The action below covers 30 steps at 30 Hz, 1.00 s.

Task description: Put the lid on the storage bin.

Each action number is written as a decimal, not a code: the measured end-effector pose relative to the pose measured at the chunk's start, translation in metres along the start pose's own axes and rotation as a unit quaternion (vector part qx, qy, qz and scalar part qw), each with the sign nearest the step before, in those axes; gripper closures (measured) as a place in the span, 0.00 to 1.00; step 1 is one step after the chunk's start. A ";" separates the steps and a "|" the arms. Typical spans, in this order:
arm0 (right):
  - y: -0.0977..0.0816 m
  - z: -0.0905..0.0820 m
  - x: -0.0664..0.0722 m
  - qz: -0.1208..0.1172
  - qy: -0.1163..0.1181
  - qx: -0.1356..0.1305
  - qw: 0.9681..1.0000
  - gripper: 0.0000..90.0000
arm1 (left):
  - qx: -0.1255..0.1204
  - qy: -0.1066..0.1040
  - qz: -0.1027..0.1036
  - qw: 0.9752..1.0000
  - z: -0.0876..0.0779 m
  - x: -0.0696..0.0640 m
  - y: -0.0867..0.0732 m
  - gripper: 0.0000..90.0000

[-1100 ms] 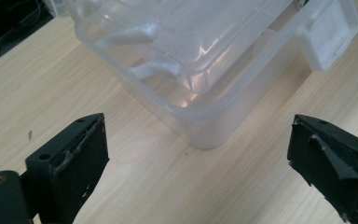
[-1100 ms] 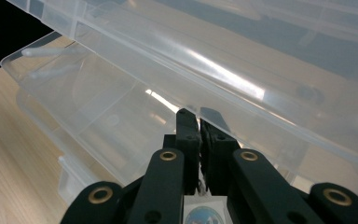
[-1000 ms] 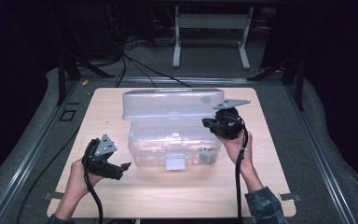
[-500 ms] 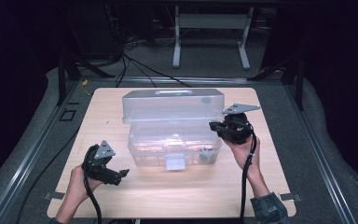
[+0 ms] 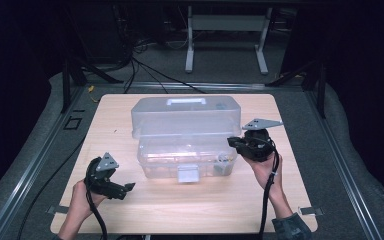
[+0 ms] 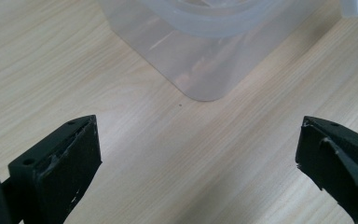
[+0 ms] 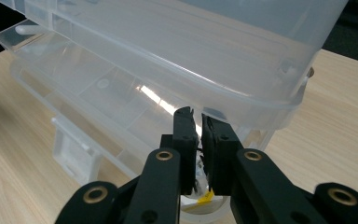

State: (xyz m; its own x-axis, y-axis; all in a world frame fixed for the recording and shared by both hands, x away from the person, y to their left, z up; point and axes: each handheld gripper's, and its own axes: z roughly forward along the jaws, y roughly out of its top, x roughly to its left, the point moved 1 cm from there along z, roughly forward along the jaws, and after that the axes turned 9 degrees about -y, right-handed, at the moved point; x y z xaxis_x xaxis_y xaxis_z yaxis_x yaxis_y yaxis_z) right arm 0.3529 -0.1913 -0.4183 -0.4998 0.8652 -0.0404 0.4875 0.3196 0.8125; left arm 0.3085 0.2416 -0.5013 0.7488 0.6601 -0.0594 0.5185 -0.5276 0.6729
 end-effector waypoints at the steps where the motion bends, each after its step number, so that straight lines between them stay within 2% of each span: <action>1: -0.001 0.000 0.001 -0.004 -0.005 0.003 1.000 0.94 | 0.001 0.001 -0.002 1.000 0.000 0.001 -0.002 0.00; 9: -0.010 -0.004 0.001 -0.002 0.000 0.004 1.000 0.93 | 0.002 0.003 -0.013 1.000 -0.001 0.004 -0.005 0.00; 14: -0.014 -0.005 0.002 -0.008 -0.002 0.006 1.000 0.93 | 0.010 0.001 -0.011 1.000 0.001 0.004 -0.006 0.00; 15: -0.016 -0.005 0.000 -0.004 0.006 0.003 1.000 0.93 | 0.011 0.000 -0.010 1.000 0.003 0.004 -0.006 0.00; 16: -0.018 -0.005 0.000 -0.003 0.001 0.004 1.000 0.93 | 0.014 0.000 -0.008 1.000 0.003 0.004 -0.006 0.00; 23: -0.026 -0.005 -0.001 -0.001 0.006 0.008 1.000 0.93 | 0.015 0.000 -0.010 1.000 0.004 0.004 -0.007 0.00; 30: -0.032 -0.003 0.002 -0.006 0.005 0.015 1.000 0.93 | 0.020 -0.005 -0.003 1.000 0.005 0.004 -0.007 0.00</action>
State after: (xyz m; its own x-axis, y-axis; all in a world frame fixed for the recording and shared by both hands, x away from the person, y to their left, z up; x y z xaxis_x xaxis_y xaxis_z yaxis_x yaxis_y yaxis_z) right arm 0.3342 -0.2012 -0.4419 -0.5129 0.8574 -0.0434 0.5031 0.3411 0.7941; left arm 0.3099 0.2448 -0.5100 0.7495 0.6582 -0.0716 0.5397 -0.5447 0.6419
